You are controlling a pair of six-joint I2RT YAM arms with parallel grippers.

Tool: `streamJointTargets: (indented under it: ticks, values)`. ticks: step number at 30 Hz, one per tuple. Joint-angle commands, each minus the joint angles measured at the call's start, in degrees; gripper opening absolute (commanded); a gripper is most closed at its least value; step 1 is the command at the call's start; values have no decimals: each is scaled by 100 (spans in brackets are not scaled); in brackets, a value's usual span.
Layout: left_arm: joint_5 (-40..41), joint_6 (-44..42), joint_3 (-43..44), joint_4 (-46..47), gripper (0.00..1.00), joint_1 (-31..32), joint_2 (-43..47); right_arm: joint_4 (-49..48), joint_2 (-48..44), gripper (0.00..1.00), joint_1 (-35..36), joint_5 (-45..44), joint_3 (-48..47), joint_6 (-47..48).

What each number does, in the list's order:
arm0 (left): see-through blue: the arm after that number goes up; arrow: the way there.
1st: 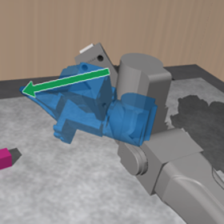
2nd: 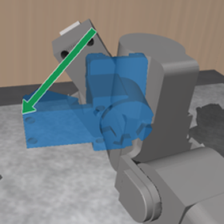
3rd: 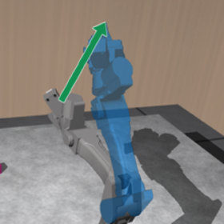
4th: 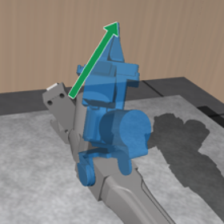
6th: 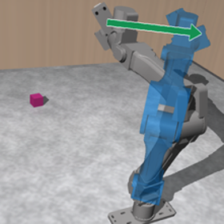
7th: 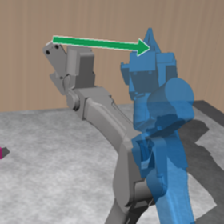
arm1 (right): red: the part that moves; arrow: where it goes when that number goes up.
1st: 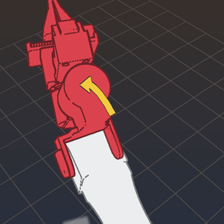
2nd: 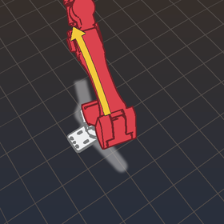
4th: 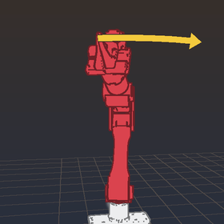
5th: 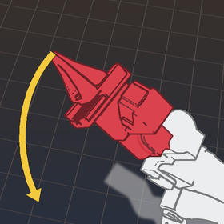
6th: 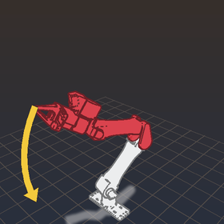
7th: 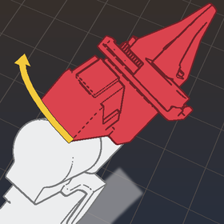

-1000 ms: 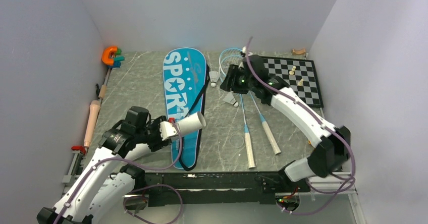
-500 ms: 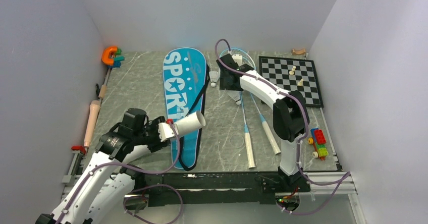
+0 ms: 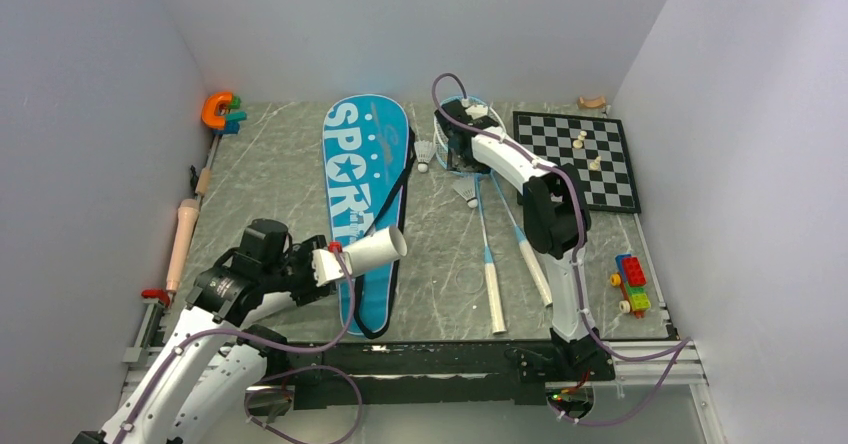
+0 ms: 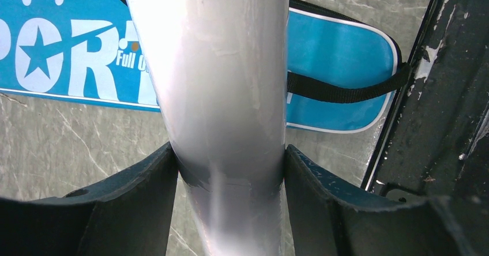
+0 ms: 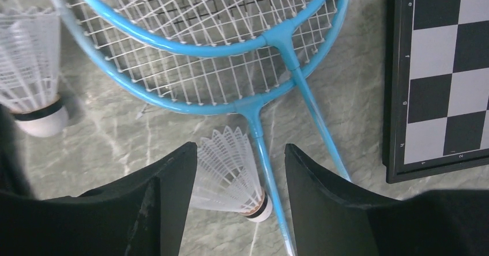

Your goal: Pack up the badminton gear

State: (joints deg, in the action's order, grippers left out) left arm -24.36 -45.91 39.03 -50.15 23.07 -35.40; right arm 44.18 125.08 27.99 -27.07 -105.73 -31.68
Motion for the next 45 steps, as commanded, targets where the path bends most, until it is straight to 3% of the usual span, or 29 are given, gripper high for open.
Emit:
streamJointTargets:
  ticks: [1,12,22,27,33,45]
  values:
    - [-228,-131,-18,89,54,22,75,236,72,60,-66,-88,-400,-23]
    - [-193,-182,47,37,53,22,107,197,-70,47,-61,113,-71,39]
    - [-202,-163,218,-45,53,22,81,206,-474,41,-71,175,415,153]
    - [-202,-199,223,-103,53,22,138,77,-777,27,-38,226,773,135]
    - [-191,-208,258,-151,53,23,168,55,-1005,0,8,428,956,75]
    - [-164,-276,263,-164,53,31,212,-303,-1976,0,-32,1446,1493,-104]
